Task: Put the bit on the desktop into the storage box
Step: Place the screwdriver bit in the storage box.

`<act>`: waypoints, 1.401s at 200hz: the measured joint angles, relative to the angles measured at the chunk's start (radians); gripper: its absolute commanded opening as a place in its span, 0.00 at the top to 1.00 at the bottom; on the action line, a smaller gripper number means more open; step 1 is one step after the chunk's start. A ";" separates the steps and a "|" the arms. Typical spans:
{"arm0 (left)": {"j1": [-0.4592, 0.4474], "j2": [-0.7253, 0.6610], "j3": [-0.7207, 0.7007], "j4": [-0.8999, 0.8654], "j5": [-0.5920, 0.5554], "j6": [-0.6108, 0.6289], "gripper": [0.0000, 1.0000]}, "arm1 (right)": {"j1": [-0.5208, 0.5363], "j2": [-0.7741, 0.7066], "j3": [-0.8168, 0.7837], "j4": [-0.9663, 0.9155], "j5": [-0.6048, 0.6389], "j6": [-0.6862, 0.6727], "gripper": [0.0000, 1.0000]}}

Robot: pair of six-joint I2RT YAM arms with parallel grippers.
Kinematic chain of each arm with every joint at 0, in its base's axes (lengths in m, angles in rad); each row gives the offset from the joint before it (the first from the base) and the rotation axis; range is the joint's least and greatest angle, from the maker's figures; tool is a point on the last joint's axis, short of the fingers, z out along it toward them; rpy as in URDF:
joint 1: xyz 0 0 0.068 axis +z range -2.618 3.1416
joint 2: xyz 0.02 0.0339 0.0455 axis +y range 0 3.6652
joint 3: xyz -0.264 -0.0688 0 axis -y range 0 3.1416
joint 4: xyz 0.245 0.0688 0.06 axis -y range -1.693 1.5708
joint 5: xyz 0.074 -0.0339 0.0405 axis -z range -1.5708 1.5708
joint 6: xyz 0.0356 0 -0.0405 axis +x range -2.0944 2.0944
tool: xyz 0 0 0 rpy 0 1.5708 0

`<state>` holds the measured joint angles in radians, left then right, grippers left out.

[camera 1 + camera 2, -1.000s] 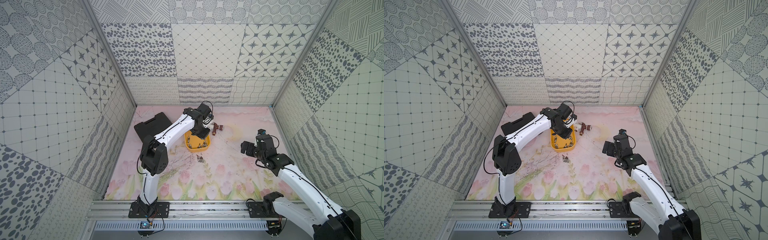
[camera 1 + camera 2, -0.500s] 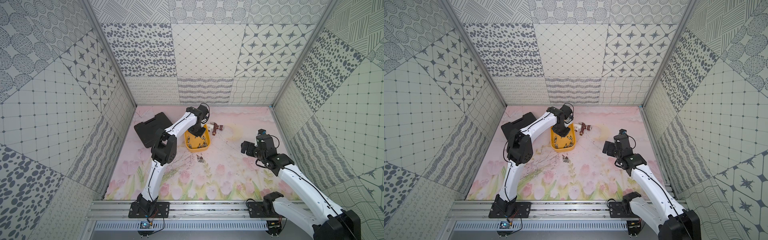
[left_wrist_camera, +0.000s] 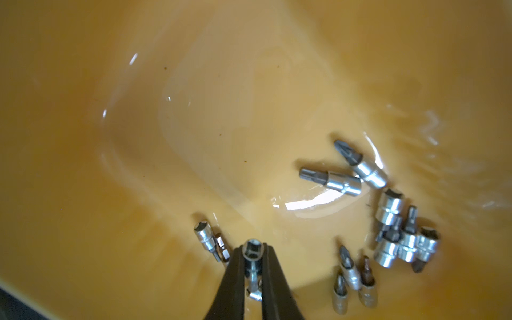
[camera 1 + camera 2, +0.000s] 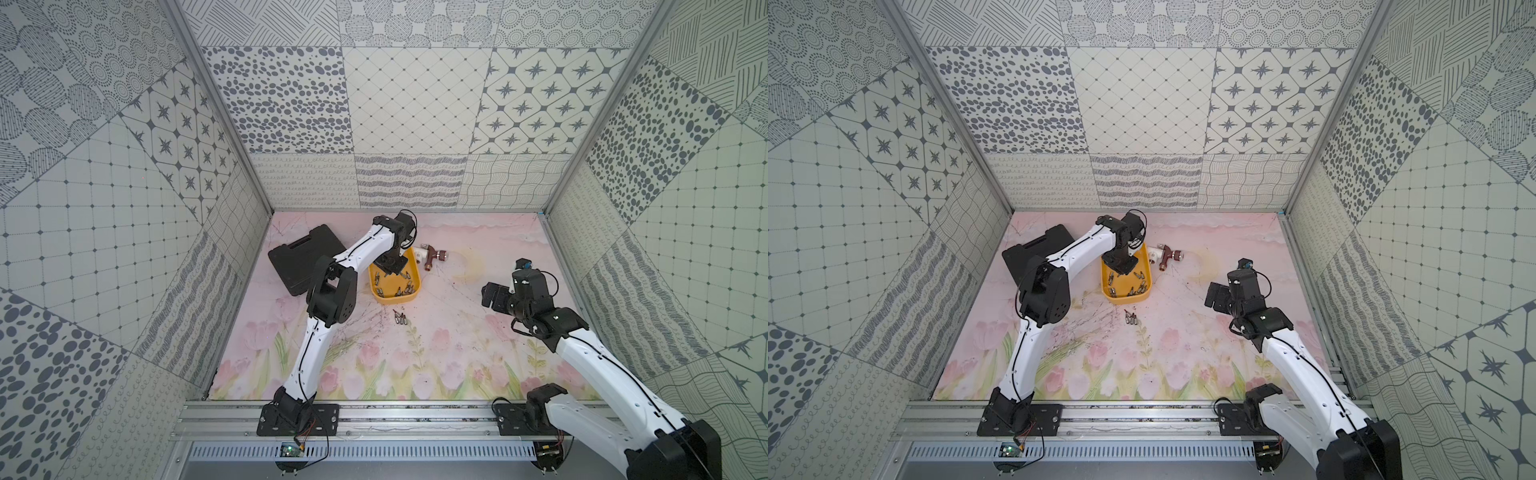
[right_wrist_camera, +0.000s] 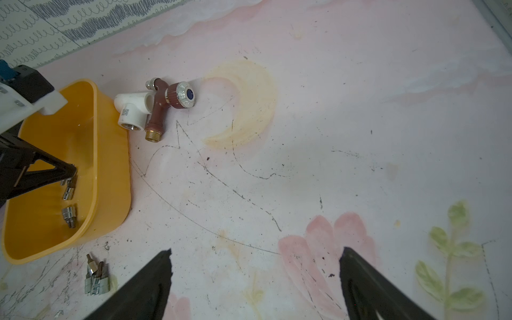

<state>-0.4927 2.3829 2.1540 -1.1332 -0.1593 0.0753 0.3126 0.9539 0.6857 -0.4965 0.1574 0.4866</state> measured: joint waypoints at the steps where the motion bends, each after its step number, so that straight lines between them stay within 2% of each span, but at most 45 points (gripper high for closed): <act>1: 0.000 0.000 0.000 0.000 0.000 0.000 0.91 | 0.000 0.000 0.000 0.000 0.000 0.000 0.03; 55: 0.003 0.000 0.003 0.000 -0.008 0.000 0.75 | 0.000 0.000 -0.002 0.000 0.000 0.000 0.03; 79: 0.003 -0.002 0.003 0.000 -0.008 -0.002 0.59 | 0.000 0.000 -0.002 0.000 -0.002 0.000 0.03; 110: 0.003 -0.024 0.000 0.000 -0.007 -0.014 0.45 | 0.000 -0.003 -0.003 0.000 -0.008 0.000 0.03; 123: 0.003 -0.051 -0.011 -0.001 -0.002 -0.021 0.31 | -0.001 -0.012 -0.005 0.000 -0.011 0.000 0.03; 130: 0.003 -0.069 -0.021 0.002 0.000 -0.025 0.27 | -0.001 -0.017 -0.005 0.000 -0.011 0.000 0.03; 196: -0.014 -0.312 -0.202 0.016 0.019 -0.096 0.03 | -0.006 -0.024 -0.008 0.000 -0.014 0.000 0.03; 280: -0.131 -0.612 -0.490 0.021 0.013 -0.214 0.01 | -0.006 -0.023 -0.008 0.000 -0.019 0.000 0.03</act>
<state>-0.6239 1.7706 1.6638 -1.1126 -0.1463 -0.1383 0.3061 0.9306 0.6773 -0.4961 0.1383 0.4870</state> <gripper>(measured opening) 0.991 0.967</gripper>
